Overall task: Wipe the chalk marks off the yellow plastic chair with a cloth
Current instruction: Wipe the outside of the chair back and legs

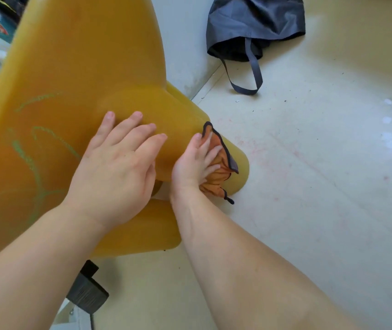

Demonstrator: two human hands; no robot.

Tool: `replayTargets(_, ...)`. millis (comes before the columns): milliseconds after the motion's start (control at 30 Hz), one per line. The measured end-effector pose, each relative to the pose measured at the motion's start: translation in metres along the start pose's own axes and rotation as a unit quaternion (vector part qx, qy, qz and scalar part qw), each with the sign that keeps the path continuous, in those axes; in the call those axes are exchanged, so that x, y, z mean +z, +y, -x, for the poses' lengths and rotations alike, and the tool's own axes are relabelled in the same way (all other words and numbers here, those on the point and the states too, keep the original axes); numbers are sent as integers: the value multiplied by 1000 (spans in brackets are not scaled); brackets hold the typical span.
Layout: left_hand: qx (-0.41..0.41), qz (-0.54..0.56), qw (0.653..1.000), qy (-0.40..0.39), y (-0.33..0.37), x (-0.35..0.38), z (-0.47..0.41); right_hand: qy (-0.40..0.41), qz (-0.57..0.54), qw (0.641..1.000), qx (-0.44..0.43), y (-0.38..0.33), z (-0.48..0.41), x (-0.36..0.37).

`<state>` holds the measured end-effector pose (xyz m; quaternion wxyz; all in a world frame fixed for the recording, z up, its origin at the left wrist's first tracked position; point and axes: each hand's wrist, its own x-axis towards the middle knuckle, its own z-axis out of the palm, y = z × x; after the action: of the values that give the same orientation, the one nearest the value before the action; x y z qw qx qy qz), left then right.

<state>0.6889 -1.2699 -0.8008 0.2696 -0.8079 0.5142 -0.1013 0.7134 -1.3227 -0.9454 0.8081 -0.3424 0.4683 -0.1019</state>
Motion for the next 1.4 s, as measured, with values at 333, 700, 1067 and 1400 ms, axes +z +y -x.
replayTargets(333,-11,37,995,92,-21,-48,66,-82,163,960,-214,-36,20,0)
replayTargets(700,-122,18,971,207,-74,-73,98,-121,239,887,-377,-9,141,25)
replayTargets(1067,-197,226,944,139,-98,-73,96,-9,268,775,-573,-64,32,2)
replayTargets(1400,-205,222,947,107,-87,-89,68,-1,352,717,-602,-28,35,-23)
